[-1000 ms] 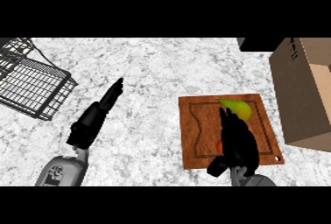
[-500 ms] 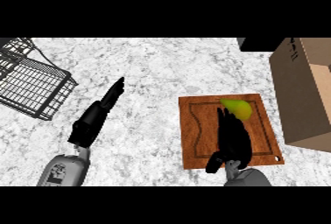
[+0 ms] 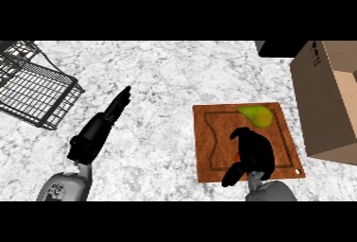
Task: Pick the squash from the cutting board and place it in the cardboard box
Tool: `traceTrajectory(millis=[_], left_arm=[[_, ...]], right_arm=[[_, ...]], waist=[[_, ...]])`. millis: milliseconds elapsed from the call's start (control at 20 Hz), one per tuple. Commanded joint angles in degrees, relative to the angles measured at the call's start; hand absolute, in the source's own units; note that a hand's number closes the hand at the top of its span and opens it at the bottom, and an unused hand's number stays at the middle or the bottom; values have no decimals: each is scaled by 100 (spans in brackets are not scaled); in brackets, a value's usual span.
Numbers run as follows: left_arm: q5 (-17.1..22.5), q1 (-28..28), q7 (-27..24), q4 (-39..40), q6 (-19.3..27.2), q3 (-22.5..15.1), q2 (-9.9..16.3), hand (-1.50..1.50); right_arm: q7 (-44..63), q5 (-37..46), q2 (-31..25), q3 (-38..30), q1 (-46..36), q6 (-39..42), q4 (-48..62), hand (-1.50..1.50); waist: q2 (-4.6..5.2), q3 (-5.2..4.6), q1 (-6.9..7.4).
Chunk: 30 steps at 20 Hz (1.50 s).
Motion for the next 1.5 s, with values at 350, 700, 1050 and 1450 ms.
traceTrajectory(millis=[350, 700, 1050, 1450], left_arm=[[29, -54, 153, -99, -83, -62, -80, 0], [59, -108, 155, -82, -140, -109, -105, 0], [52, -31, 141, -33, -57, 31, -51, 0], [29, -14, 75, -71, 75, 171, -28, 0]], right_arm=[[-3447, -312, -1731, 1157, -202, 756, -339, 150], [-5772, -532, -2881, 1682, -413, 506, -1102, 150], [-7937, -1368, -3891, 1060, -495, -237, -1707, 150], [-10078, -2783, -4843, 126, -325, -293, -1538, 150]], waist=[[63, 64, 349], [-3, 103, 300], [37, 134, -42], [117, 137, -303]])
